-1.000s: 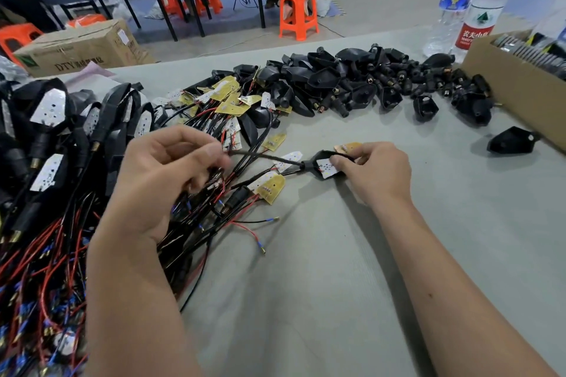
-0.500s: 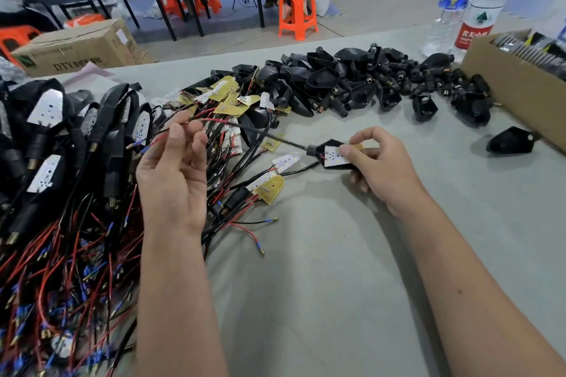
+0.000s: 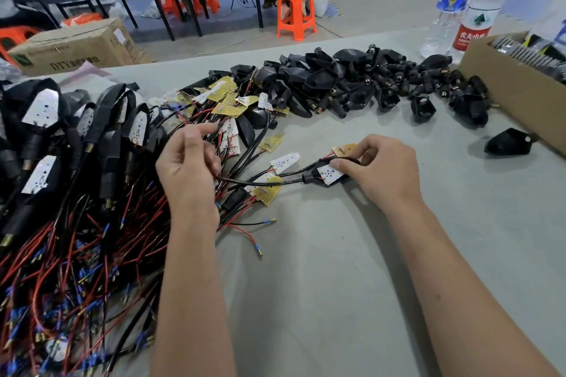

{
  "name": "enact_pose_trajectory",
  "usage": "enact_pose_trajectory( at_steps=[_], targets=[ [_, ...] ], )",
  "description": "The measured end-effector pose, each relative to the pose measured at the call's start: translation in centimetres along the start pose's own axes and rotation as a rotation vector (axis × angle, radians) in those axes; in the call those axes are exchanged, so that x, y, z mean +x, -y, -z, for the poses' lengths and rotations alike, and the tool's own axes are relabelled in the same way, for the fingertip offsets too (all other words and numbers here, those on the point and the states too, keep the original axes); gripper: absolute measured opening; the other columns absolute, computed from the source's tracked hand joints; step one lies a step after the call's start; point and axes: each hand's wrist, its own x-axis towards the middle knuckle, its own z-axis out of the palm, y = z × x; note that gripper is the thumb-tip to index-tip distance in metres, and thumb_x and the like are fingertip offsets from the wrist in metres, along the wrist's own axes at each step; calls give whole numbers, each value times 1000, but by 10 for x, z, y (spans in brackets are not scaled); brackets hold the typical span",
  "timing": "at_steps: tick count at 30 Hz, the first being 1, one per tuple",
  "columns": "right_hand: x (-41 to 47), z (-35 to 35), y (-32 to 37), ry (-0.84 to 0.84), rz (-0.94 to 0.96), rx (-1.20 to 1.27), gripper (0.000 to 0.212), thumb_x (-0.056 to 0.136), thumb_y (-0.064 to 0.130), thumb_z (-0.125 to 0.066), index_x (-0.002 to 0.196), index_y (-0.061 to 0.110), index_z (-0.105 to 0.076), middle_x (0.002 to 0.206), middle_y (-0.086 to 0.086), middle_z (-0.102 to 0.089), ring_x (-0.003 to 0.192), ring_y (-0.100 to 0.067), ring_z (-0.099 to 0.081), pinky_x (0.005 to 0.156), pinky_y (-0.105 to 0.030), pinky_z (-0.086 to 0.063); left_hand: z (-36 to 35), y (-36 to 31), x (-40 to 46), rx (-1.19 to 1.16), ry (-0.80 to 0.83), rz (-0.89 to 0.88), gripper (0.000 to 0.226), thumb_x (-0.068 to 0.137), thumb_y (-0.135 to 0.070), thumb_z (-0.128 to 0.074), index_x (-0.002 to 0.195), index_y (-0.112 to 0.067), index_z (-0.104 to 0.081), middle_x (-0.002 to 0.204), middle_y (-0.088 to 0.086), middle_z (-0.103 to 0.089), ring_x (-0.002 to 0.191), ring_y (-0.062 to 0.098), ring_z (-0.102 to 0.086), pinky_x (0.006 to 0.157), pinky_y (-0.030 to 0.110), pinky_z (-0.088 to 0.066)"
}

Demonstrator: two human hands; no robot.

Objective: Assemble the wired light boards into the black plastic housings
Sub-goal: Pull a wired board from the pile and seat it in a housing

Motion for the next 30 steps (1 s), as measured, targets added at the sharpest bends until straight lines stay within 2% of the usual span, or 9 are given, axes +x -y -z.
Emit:
enact_pose_trajectory(
  at_steps=[2, 4, 8, 13, 15, 19, 23, 25, 30],
  targets=[
    [-3, -3, 3, -54, 39, -9, 40, 65, 44, -93, 74, 23, -60, 68, 9, -61, 64, -9, -57, 55, -28, -36, -10, 4, -3, 233, 79, -96, 30, 104, -23, -49, 87, -22, -74, 61, -6, -50, 53, 12, -39, 47, 27, -32],
    [-4, -5, 3, -61, 111, -7, 37, 69, 38, -92, 73, 23, -59, 74, 6, -60, 67, -8, -53, 57, -26, -35, -22, 9, -9, 509, 208, -172, 21, 98, -30, -58, 86, -24, -73, 67, -6, -61, 60, 17, -52, 56, 35, -44],
    [-3, -4, 1, -28, 156, -2, 24, 76, 27, -90, 73, 21, -67, 81, -1, -60, 69, -8, -52, 61, -15, -35, -38, 10, -21, 846, 434, -166, 15, 79, -33, -82, 89, -35, -71, 77, -17, -67, 70, -4, -58, 64, 24, -42],
    [-1, 0, 1, 25, 146, 62, 11, 83, 18, -83, 80, 23, -73, 86, -2, -65, 71, -12, -64, 70, -16, -50, -37, 3, -22, 887, 472, -115, 24, 76, -29, -86, 95, -36, -73, 88, -20, -69, 61, -10, -52, 63, 22, -38],
    [0, 0, 0, 66, 108, 100, 11, 82, 17, -83, 82, 23, -73, 91, -4, -66, 72, -16, -68, 74, -26, -57, -39, -4, -22, 900, 522, -70, 26, 76, -27, -87, 94, -37, -72, 87, -20, -69, 61, -6, -54, 66, 23, -42],
    [0, -3, -1, 94, 97, 66, 18, 80, 21, -88, 90, 22, -73, 96, -3, -63, 72, -13, -64, 63, -6, -41, -44, -18, -23, 881, 539, -60, 10, 83, -31, -81, 89, -31, -72, 77, -16, -71, 69, 2, -60, 70, 29, -51],
    [1, -5, 2, 158, 107, 139, 11, 87, 12, -79, 89, 23, -77, 97, -1, -66, 69, -9, -62, 67, -18, -51, -43, -28, -23, 901, 528, -60, 10, 85, -30, -79, 92, -27, -73, 77, -14, -71, 77, 0, -62, 68, 24, -47],
    [0, -4, 2, 213, 115, 192, 14, 90, 8, -76, 88, 22, -78, 87, 6, -66, 57, -6, -56, 54, -17, -49, -42, -29, -23, 973, 561, -14, 19, 82, -26, -83, 97, -27, -73, 84, -14, -72, 81, -2, -63, 68, 20, -45],
    [-2, -2, 0, 246, 104, 279, 20, 84, 5, -81, 82, 24, -77, 77, -1, -69, 63, -12, -56, 49, -24, -48, -48, -26, -31, 1152, 601, 140, 29, 76, -20, -85, 99, -28, -69, 91, -9, -73, 94, 16, -69, 87, 35, -56]
  ],
)
